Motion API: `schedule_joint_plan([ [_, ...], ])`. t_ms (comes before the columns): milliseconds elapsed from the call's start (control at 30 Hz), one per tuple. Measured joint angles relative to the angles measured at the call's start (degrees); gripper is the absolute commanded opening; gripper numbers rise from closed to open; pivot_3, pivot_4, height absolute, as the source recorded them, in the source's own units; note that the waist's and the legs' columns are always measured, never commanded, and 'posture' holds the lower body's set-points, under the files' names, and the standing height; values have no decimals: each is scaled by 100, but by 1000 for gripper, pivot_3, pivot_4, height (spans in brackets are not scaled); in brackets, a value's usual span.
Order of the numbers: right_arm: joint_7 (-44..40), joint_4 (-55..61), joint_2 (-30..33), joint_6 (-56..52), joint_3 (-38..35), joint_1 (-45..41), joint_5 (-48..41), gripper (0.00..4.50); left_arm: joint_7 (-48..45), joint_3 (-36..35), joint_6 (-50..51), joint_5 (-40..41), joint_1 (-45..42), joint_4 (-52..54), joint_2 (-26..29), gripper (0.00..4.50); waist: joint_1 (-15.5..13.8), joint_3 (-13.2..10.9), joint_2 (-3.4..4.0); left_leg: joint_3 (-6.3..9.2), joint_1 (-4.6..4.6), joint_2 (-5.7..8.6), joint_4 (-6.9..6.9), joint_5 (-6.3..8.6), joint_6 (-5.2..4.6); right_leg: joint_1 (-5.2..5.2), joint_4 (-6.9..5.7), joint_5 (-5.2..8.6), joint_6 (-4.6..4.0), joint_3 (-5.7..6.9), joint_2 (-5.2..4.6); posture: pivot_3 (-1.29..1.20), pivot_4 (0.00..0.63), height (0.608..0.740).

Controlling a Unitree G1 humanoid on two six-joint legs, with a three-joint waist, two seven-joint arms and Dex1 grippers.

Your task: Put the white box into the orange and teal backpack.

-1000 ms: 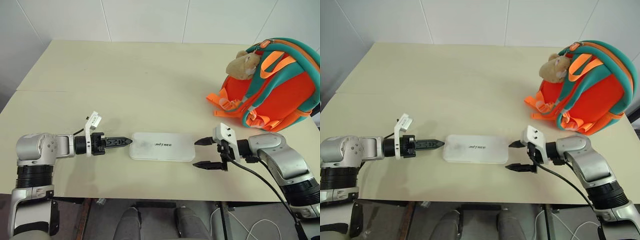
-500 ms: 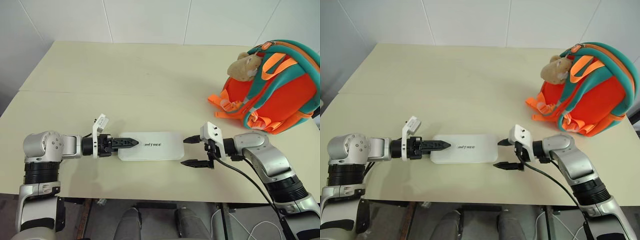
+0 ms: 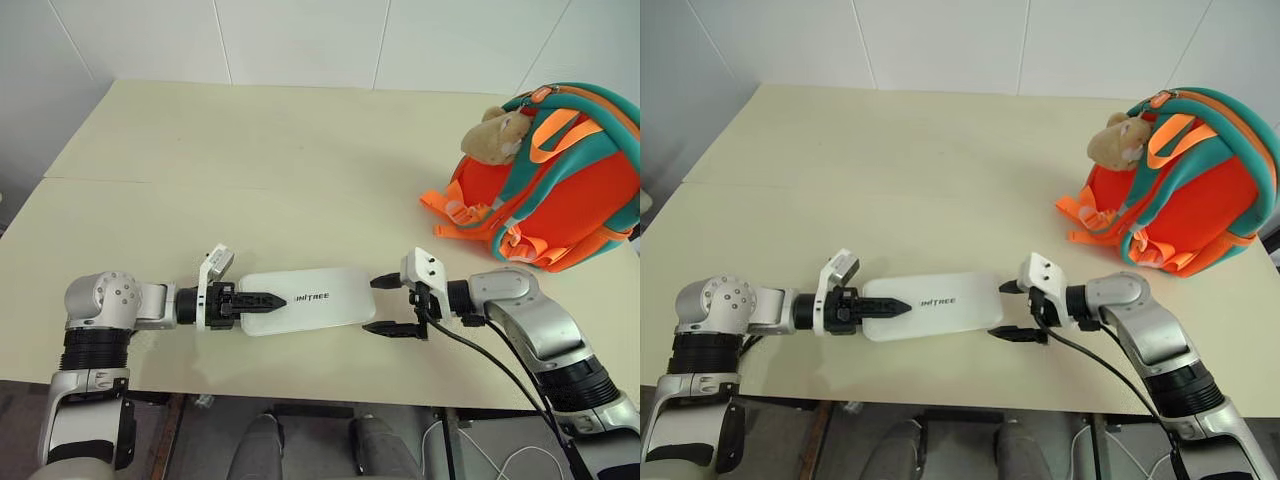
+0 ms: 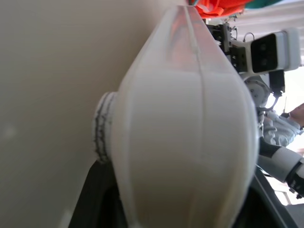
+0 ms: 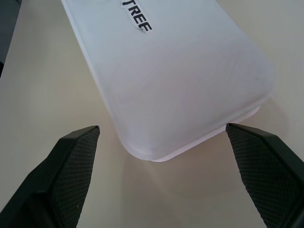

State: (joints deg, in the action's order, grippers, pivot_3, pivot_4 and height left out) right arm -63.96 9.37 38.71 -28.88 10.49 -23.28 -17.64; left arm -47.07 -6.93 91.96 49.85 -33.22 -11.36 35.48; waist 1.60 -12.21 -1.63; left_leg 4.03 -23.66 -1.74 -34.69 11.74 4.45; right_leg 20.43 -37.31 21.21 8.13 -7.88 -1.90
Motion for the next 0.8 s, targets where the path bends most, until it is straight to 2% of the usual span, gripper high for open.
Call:
schedule_joint_plan([
  [100,246,471,53,-348,-319,279,-216,4500,5,15,6,30,-40,4,-39,1275,-2,0,-2,2,-2,0,0,0,0,1,1,0,0,2,-1,0,150,740],
  [233,696,1269,183,-804,-1136,740,-614,4500,143,-18,-93,-46,-281,-121,-231,1272,-10,0,-4,8,-13,1,0,0,0,7,7,-1,0,8,-1,0,150,740],
  [333,1160,1692,319,-1163,-2074,1157,-825,4500,132,77,-594,-216,-588,-403,-290,1272,-7,0,-6,12,-31,1,0,-1,-1,18,15,-4,0,14,-2,0,150,740],
  [467,1706,1758,654,-1499,-3154,1242,-856,4500,-88,341,-1216,-471,-922,-737,-153,1272,51,0,-6,6,-30,-2,13,-2,-1,22,28,-8,-3,14,-1,0,150,740],
  [633,2232,1735,858,-2006,-3600,1137,-888,4500,-733,1020,-2102,-741,-845,-499,142,1272,47,0,-6,5,-31,-4,43,-3,0,29,42,-5,-9,14,-2,0,150,740],
  [800,2625,1376,1009,-2239,-3558,853,-779,4500,-968,1180,-2507,-817,-439,-174,245,1272,36,1,-5,2,-33,-4,52,-3,-1,31,52,-3,-12,14,-4,0,150,740],
])
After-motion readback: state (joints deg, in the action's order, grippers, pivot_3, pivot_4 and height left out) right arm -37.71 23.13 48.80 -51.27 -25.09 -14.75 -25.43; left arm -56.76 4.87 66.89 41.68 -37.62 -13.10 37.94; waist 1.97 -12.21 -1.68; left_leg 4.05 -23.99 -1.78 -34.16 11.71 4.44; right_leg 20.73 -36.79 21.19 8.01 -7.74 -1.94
